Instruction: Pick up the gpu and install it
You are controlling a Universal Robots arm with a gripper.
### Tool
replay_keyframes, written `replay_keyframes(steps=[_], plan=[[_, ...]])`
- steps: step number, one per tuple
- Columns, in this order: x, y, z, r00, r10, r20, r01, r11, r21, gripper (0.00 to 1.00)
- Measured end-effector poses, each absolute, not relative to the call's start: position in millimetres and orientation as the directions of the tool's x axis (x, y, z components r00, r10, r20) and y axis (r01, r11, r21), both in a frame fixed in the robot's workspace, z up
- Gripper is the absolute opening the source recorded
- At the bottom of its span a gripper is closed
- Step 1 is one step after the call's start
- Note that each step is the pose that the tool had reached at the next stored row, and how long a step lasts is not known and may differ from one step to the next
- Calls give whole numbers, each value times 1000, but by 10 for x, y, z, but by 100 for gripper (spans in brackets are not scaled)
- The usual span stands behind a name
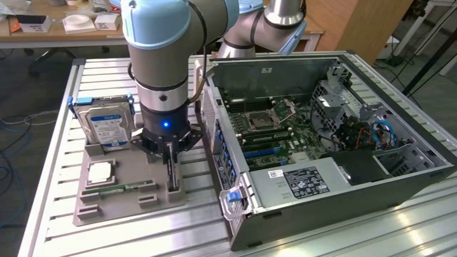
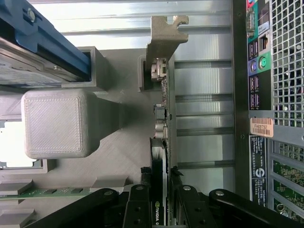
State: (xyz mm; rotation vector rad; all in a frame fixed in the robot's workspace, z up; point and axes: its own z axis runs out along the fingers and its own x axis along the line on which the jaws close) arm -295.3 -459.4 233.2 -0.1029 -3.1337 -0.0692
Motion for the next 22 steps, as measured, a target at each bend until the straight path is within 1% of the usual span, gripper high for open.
replay_keyframes(steps=[11, 22], plan=[[-2950, -4594, 2344, -998, 65, 7, 66, 997, 44, 26], [-2949, -4594, 2526, -998, 65, 7, 66, 997, 44, 26]])
